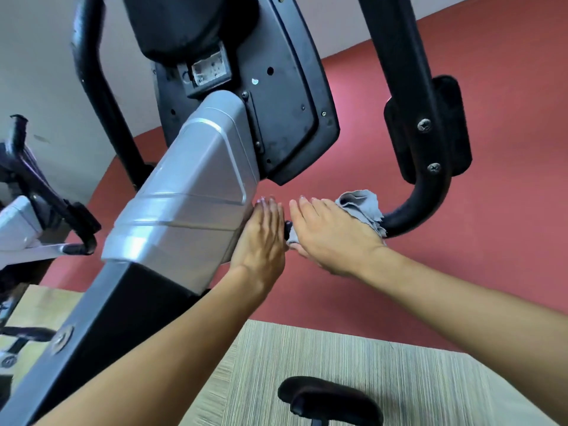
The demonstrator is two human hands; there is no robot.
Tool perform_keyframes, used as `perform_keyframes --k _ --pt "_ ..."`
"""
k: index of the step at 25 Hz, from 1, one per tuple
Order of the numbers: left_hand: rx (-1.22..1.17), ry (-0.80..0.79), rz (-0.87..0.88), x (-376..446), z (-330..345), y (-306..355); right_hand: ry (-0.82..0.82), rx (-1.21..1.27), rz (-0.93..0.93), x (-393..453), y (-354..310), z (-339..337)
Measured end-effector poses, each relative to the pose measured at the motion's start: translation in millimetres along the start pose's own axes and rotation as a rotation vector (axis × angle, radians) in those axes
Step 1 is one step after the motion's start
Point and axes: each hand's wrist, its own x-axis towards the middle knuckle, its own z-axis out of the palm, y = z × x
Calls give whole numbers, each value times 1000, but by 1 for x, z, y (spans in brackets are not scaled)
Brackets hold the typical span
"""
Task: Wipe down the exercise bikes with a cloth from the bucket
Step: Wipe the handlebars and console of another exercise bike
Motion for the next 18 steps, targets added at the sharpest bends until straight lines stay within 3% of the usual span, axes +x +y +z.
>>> perform_keyframes --k 3,8,13,15,18 --pt "43 0 39 -6 2 -4 -145 64 -30 10 -6 -10" --pt "115 -26 94 -5 2 -6 -118 28 22 -29 33 -23" --pt "137 -28 100 -6 3 -7 -321 149 -34 26 2 -31" --pt "128 -20 105 -8 1 -6 -287 127 -75 12 13 -28" --pt "95 -1 120 -8 1 -7 3 26 -31 -47 44 -15"
